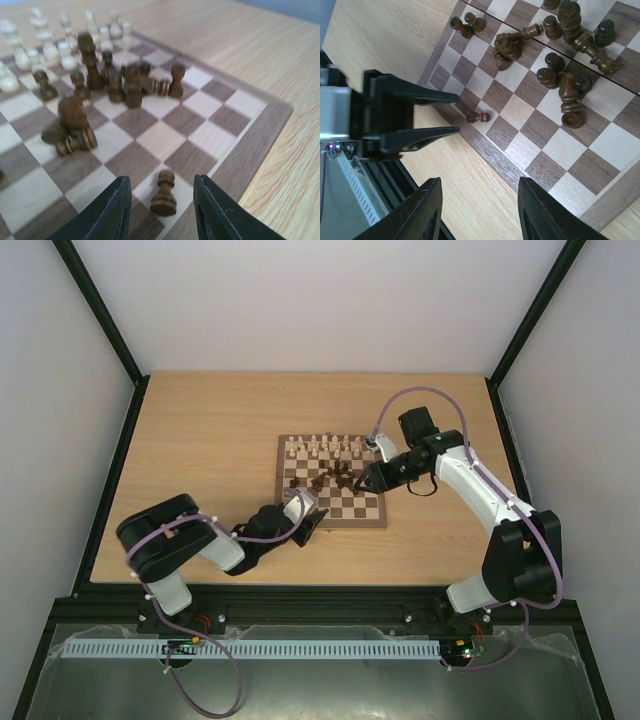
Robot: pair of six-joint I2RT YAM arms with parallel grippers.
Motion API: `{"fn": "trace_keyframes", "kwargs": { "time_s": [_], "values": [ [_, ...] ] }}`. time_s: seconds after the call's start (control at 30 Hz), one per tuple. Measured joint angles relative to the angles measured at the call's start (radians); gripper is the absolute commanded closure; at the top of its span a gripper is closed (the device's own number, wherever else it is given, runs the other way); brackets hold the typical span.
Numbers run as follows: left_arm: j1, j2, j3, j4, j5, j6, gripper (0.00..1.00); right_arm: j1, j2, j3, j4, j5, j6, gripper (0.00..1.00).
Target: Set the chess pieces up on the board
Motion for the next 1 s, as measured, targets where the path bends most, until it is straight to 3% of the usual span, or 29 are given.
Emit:
{"fn": "trace_keyframes", "kwargs": {
  "time_s": [0.2,0.33,0.53,0.67,1.0],
  "values": [
    [-0.01,-0.251,0.017,-0.193,-0.006,-0.005,0.61,0.0,-0.015,-0.025,0.023,0.031,-0.016,0.55],
    [-0.01,-0.343,0.151,-0.455,-0.018,-0.014,0.57,0.0,-0.034,-0.046,0.036,0.049,-0.025,0.55],
    [-0.01,-0.224,0.371,-0.798,-0.026,-0.064,0.56,-0.001,-0.092,-0.063,0.041,0.081,-0.037,0.55],
    [-0.01,-0.166,0.393,-0.945,-0.03,-0.076,0.56,-0.016,-0.128,-0.085,0.043,0.098,-0.041,0.55],
    [0.004,-0.07,0.48,-1.095,-0.007,-0.05,0.65,-0.087,-0.157,-0.183,0.053,0.093,-0.042,0.54]
  ]
}}
